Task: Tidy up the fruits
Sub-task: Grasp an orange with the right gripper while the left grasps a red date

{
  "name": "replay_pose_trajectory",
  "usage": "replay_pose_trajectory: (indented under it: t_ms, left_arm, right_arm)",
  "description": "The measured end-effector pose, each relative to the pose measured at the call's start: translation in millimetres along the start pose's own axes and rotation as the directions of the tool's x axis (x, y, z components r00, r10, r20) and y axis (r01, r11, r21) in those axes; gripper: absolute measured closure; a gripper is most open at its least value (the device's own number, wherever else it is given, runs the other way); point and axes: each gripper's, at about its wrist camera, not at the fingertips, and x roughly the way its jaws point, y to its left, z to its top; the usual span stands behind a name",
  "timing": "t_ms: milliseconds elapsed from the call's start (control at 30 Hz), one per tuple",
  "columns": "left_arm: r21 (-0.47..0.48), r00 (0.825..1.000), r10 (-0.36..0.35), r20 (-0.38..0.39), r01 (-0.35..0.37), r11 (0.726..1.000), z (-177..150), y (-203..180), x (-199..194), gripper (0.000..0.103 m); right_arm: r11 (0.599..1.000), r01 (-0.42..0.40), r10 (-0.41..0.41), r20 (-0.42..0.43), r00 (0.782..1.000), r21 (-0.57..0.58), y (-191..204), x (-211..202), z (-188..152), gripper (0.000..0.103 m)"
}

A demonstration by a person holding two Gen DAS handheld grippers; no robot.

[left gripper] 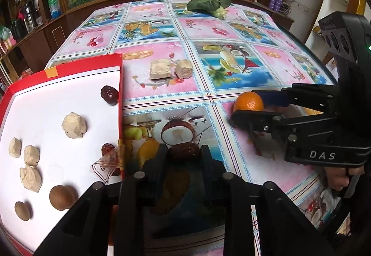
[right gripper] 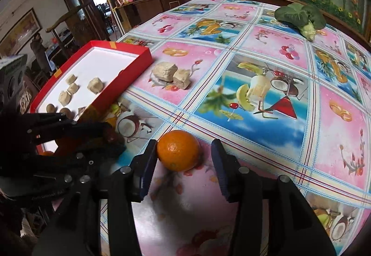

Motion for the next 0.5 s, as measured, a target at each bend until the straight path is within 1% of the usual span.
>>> replay_pose_trajectory:
  t_ms: [33,67,100,233,333,433,500]
  left_arm:
    - [0.009,1.0,0.014,0.003,-0.014,1.0,0,-3,1,0.075]
    - [0.018,1.0,0.027,0.009,-0.027,0.999,-1,-5,1,0.075]
    - [0.016,0.999,0.031,0.011,-0.031,0.999,-1,-6,1,0.075]
    - [-0.02,1.0,0.02,0.013,-0.02,1.0,1,-2,1,0.076]
    - [-0.048,1.0,0.015,0.013,-0.015,0.999,2,0,0,0.076]
    - [-0.057,0.999,0.007,0.047,-0.004,0.998,5,1,-12,0.076]
    - [-0.059,0.997,0.014,0.079,-0.009,0.998,8,4,-25,0.076]
  right_arm:
    - [1.0,0.004,-0.004,0.005,1.0,-0.006,1,0,-1,0.055]
    - [1.0,0.007,-0.007,0.011,1.0,-0.016,3,0,-1,0.058]
    - [1.0,-0.001,0.002,0.017,1.0,-0.024,5,-1,-2,0.065]
    - [0.998,0.027,-0.025,0.031,0.999,-0.052,11,-1,-3,0.065]
    - [1.0,0.013,-0.012,0.036,0.999,-0.021,9,-4,-2,0.065]
    - [1.0,0.002,-0.001,0.076,0.997,-0.011,13,-14,3,0.066]
    - [1.0,-0.023,0.024,0.094,0.995,-0.012,20,-20,7,0.066]
